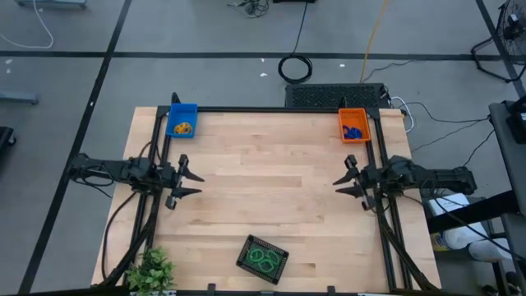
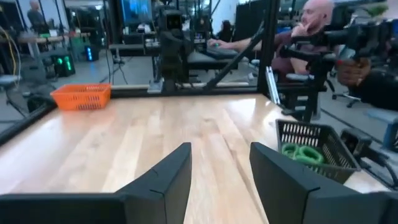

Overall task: Sort spring keychains into baskets
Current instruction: Return to Home Position

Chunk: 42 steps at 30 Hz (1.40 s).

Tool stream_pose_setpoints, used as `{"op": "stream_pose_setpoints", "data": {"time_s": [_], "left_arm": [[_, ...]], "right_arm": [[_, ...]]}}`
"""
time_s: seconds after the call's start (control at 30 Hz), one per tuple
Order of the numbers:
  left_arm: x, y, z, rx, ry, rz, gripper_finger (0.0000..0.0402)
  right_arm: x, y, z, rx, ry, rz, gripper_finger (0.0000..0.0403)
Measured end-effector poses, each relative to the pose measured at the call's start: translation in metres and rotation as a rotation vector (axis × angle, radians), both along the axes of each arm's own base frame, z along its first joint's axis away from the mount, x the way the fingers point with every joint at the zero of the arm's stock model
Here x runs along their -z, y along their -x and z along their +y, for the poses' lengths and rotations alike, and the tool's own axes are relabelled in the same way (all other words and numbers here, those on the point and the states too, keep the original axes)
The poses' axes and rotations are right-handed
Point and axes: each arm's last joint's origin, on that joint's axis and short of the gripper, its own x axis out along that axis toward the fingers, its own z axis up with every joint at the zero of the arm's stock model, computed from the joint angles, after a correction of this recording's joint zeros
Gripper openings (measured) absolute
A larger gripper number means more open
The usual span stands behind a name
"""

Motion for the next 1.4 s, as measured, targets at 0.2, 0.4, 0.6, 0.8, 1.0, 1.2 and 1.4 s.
{"op": "stream_pose_setpoints", "data": {"time_s": [0.2,0.4,0.6,0.8,1.0,1.2,1.4], "left_arm": [[0.005,-0.002,0.002,-0.007,0.038,-0.001,0.0170],[0.006,-0.002,0.002,0.014,0.005,-0.004,0.0170],[0.006,-0.002,0.002,0.016,-0.077,-0.019,0.0170],[0.006,-0.002,0.002,0.017,-0.109,-0.024,0.0170],[0.006,-0.002,0.002,0.016,-0.100,-0.022,0.0170],[0.006,-0.002,0.002,0.016,-0.100,-0.021,0.0170],[0.006,-0.002,0.002,0.016,-0.100,-0.021,0.0170]], "right_arm": [[0.000,-0.001,-0.001,0.029,-0.011,-0.106,0.0091],[0.009,-0.003,-0.001,0.028,-0.033,-0.003,0.0091],[0.012,-0.003,-0.001,0.033,0.022,0.012,0.0091],[0.012,-0.003,-0.001,0.033,0.022,0.012,0.0091],[0.012,-0.003,-0.001,0.033,0.022,0.012,0.0091],[0.012,-0.003,-0.001,0.033,0.022,0.012,0.0091],[0.012,-0.004,-0.001,0.032,0.022,0.012,0.0091]]}}
